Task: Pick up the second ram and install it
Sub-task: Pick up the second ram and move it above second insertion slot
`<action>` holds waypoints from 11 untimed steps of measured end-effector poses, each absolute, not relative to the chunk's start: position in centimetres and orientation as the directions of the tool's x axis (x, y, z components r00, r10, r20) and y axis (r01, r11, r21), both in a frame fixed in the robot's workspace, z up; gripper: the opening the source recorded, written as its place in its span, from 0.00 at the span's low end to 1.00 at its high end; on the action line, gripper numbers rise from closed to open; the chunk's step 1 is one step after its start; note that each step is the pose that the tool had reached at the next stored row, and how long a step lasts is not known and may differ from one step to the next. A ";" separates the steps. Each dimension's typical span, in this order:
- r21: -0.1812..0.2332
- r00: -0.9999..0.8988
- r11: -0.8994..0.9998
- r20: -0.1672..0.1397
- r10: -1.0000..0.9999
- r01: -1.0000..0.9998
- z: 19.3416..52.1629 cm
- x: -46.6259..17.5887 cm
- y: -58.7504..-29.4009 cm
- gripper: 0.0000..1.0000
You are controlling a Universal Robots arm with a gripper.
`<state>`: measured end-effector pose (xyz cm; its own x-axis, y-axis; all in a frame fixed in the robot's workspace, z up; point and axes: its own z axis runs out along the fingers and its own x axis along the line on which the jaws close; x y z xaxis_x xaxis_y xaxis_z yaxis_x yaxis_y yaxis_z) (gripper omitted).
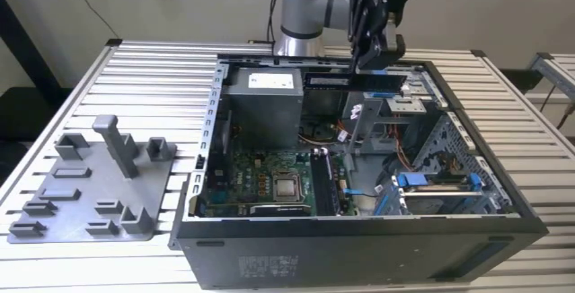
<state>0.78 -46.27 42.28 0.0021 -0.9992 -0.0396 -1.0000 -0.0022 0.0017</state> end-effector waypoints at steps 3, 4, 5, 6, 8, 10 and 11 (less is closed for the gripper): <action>0.002 0.002 -0.002 -0.040 -0.999 -1.000 42.2 0.8 -44.9 0.14; 0.002 0.002 -0.002 -0.041 -0.999 -1.000 42.2 0.8 -44.5 0.14; 0.002 0.002 -0.002 -0.042 -0.999 -1.000 42.2 0.8 -44.2 0.14; 0.002 0.002 -0.002 -0.043 -0.999 -1.000 42.2 0.8 -43.9 0.14; 0.002 0.002 -0.002 -0.044 -0.999 -1.000 42.1 0.8 -43.5 0.14; 0.002 0.002 -0.002 -0.044 -0.999 -1.000 42.1 0.8 -43.2 0.14; 0.002 0.002 -0.002 -0.044 -0.999 -1.000 42.1 0.8 -43.2 0.14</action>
<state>0.79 -43.24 42.15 0.0023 -0.9991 -0.0435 -1.0000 -0.0023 0.0017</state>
